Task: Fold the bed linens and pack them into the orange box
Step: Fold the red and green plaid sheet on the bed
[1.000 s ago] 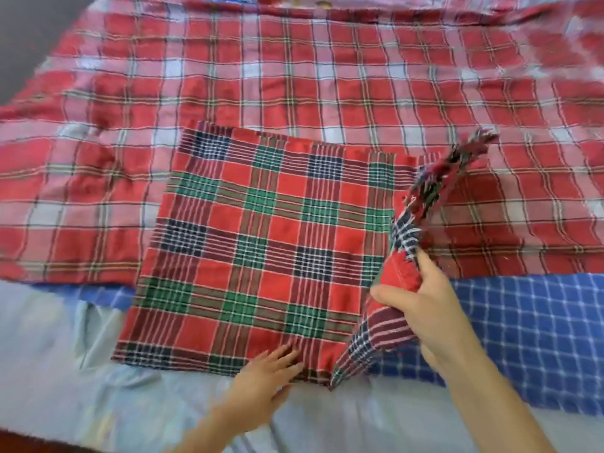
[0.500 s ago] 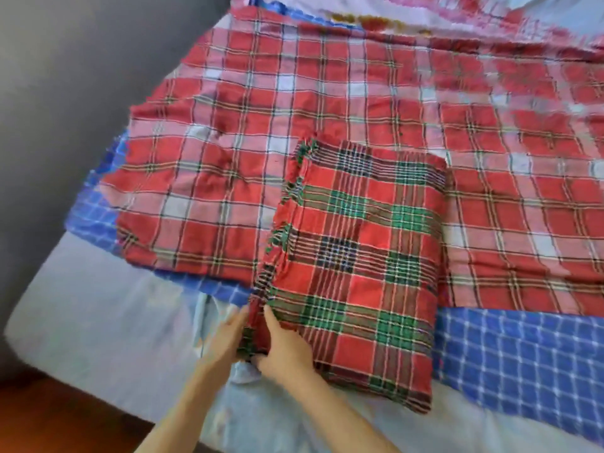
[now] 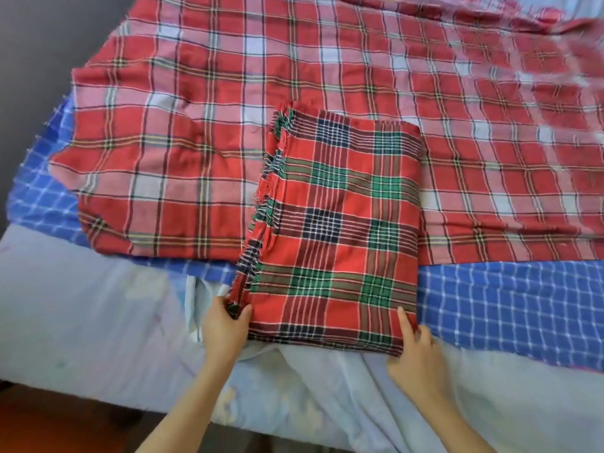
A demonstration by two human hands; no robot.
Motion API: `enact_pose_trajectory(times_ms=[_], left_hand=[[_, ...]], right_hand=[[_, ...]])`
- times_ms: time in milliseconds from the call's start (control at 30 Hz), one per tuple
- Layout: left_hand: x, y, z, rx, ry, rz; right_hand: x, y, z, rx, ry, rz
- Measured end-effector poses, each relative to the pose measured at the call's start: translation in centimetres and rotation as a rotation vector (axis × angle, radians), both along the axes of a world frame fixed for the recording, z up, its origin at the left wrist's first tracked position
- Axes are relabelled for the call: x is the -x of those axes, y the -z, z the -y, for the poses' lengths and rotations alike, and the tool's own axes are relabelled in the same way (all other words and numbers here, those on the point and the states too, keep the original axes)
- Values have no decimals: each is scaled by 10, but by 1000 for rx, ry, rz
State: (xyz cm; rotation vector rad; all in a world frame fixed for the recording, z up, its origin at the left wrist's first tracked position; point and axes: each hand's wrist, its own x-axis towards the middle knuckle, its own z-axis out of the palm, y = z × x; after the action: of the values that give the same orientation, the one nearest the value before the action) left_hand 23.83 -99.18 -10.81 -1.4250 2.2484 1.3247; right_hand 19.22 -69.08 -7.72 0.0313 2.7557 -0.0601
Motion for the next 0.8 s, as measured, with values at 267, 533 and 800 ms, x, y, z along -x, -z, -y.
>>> enact_pose_trajectory(times_ms=[267, 533, 800], left_hand=[[-7, -13, -3, -219, 25, 124], [-12, -26, 2, -208, 63, 51], [-52, -85, -2, -271, -5, -5]], right_hand=[[-13, 24, 13, 677, 701, -183], [-22, -19, 3, 729, 618, -237], [-81, -64, -25, 747, 422, -215]])
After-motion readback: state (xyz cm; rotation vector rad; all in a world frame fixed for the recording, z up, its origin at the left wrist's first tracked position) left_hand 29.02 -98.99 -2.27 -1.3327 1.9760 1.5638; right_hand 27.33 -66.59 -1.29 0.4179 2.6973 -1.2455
